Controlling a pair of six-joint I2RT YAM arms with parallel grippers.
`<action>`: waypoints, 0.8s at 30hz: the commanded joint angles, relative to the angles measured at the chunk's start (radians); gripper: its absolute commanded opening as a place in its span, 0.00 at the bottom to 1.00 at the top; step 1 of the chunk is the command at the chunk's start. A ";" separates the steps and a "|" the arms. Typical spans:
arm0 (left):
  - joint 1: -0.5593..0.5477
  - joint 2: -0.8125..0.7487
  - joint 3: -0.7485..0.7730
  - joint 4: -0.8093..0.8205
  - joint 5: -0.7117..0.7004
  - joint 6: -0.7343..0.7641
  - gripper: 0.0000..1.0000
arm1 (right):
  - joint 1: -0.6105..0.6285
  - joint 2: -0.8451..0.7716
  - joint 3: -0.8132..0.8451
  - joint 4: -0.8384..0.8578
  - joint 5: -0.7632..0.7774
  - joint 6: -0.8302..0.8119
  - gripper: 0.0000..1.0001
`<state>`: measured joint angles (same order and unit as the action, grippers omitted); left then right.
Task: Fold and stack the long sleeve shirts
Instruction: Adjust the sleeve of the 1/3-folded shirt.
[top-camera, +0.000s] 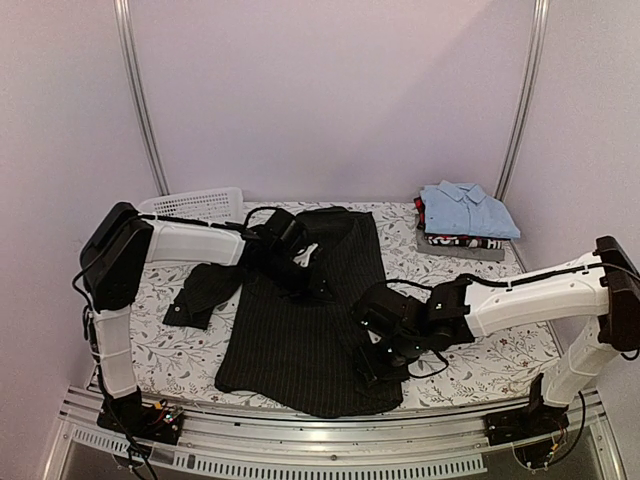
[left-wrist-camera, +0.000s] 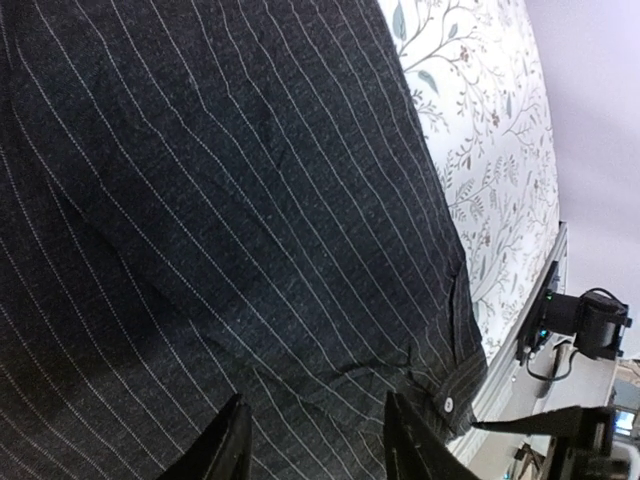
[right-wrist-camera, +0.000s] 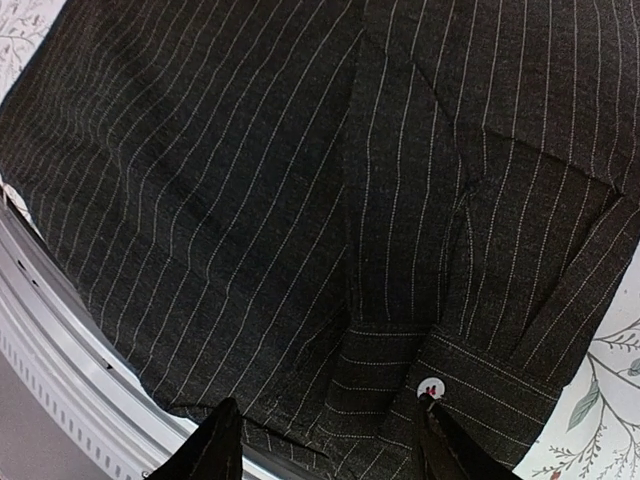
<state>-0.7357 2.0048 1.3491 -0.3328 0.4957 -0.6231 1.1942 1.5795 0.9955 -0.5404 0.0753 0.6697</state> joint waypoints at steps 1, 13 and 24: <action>0.006 0.035 0.002 0.055 -0.030 -0.042 0.44 | 0.033 0.080 0.072 -0.095 0.092 0.040 0.54; 0.024 0.108 0.028 0.081 -0.038 -0.048 0.44 | 0.096 0.188 0.127 -0.143 0.107 0.066 0.45; 0.035 0.130 0.035 0.080 -0.095 -0.055 0.43 | 0.108 0.224 0.156 -0.203 0.155 0.090 0.38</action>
<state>-0.7174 2.1105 1.3624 -0.2676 0.4355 -0.6716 1.2919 1.7870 1.1240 -0.6987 0.1825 0.7364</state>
